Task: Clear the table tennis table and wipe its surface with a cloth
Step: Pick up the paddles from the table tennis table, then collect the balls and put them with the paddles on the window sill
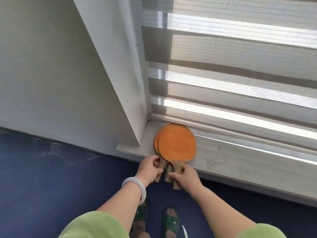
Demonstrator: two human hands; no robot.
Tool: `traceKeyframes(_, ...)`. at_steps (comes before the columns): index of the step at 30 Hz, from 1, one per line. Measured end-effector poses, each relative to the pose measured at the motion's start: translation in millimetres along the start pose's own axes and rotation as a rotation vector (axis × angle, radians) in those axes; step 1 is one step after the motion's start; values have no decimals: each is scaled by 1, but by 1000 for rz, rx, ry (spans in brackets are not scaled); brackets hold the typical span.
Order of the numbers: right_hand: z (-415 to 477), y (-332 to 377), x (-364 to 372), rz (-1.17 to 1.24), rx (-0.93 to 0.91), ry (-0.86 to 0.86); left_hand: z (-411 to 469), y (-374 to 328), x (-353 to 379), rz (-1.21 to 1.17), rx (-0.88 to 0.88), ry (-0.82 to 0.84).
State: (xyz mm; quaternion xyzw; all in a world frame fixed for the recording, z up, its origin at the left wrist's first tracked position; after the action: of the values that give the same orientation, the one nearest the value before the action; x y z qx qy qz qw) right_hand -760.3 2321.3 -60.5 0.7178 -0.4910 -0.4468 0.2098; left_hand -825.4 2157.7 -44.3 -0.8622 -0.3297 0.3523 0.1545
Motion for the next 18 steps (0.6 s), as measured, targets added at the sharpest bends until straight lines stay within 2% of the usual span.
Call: traceKeyframes(18,-11,6,-13,-65,32,-12,-15,11,-14,-15,8,-7)
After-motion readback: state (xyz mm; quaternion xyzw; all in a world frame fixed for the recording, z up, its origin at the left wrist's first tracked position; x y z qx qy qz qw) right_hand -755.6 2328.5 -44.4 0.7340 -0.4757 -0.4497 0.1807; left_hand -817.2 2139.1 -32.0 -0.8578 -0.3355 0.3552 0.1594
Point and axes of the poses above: each hand's wrist, its own z-axis towards the middle knuckle, its own x-axis out of the palm, y = z × x, the point moved 6 cm from there along z, towards the middle knuckle, and after that the axes turned 12 degrees about -x, right-handed, at the moved point
